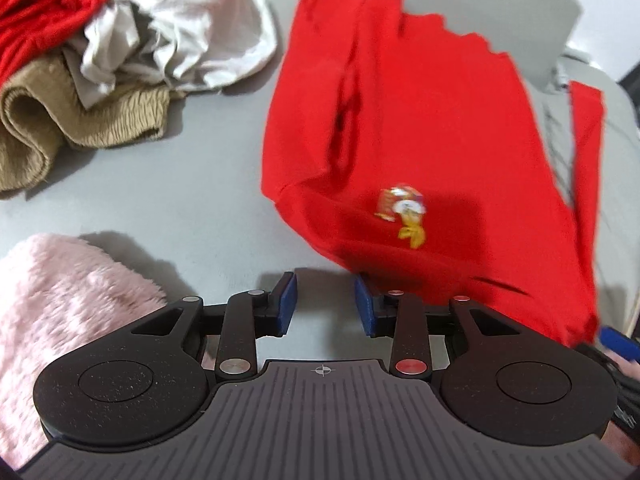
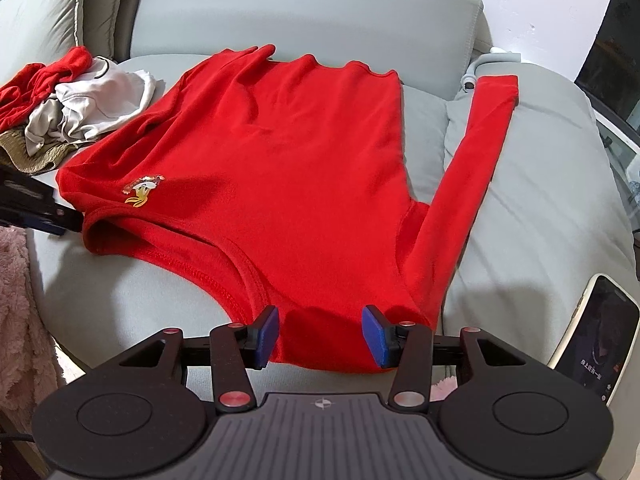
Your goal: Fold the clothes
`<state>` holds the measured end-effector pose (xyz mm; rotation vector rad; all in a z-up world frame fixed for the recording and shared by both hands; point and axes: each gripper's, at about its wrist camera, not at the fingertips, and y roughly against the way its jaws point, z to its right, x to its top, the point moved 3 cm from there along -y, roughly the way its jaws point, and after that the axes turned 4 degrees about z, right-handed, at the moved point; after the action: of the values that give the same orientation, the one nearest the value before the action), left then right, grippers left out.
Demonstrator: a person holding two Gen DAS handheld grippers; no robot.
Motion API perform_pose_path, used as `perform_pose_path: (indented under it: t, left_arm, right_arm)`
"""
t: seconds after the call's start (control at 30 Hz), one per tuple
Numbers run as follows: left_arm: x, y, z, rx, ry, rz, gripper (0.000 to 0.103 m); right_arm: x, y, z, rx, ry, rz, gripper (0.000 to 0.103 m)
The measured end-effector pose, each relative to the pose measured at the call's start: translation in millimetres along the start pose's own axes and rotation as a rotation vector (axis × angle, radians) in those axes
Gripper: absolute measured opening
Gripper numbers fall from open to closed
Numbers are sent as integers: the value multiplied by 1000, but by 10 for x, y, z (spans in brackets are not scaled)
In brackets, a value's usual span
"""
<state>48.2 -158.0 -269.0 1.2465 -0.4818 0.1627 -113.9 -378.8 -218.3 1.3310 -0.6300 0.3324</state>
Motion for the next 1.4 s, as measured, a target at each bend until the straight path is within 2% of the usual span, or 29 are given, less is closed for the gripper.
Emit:
perform_pose_path:
  t: [0.07, 0.13, 0.17, 0.23, 0.33, 0.47, 0.57, 0.67, 0.8, 0.87, 1.03, 1.17, 1.27, 1.3, 1.37, 1.4]
  left_arm:
    - [35, -68, 63, 22, -47, 31, 37]
    - [57, -104, 119, 26, -89, 52, 9]
    - [63, -90, 154, 18, -115, 59, 0]
    - [68, -2, 197, 29, -137, 50, 0]
    - [23, 335, 116, 72, -92, -15, 0]
    - [-94, 435, -123, 74, -83, -84, 3]
    - [-200, 421, -214, -24, -27, -82, 13]
    - [-254, 413, -117, -107, -31, -42, 30]
    - [-217, 363, 131, -162, -75, -11, 32]
    - [-205, 309, 290, -158, -124, 3, 33]
    - [-211, 144, 459, -82, -230, 24, 33]
    - [-285, 100, 525, -54, -307, 43, 33]
    - [-268, 35, 495, -55, -304, 41, 34]
    - [-260, 25, 478, -58, -300, 41, 23]
    - [-242, 7, 465, -77, -292, 44, 8]
    - [-241, 19, 488, -69, -300, 46, 5]
  right_arm:
    - [-2, -1, 14, 0, -7, -2, 45]
    - [-2, -2, 24, -1, -10, -4, 45]
    - [-3, -1, 28, -1, -11, -5, 45]
    - [-4, 5, 36, -1, -15, -4, 45]
    - [-5, 20, 47, 6, -20, 0, 46]
    - [8, -7, 51, 28, -29, -15, 47]
    - [24, 17, 24, 63, -29, -23, 49]
    - [26, 67, -29, 110, 3, -29, 57]
    - [15, 64, -29, 114, 3, -33, 59]
    - [9, 58, -24, 112, 0, -35, 59]
    - [-6, 43, -10, 108, -6, -40, 59]
    - [-18, 30, 0, 104, -11, -45, 59]
    - [-27, 21, 8, 102, -15, -48, 59]
    - [-30, 18, 11, 101, -16, -49, 59]
    - [-36, 12, 16, 99, -19, -51, 58]
    - [-39, 9, 19, 98, -20, -52, 58]
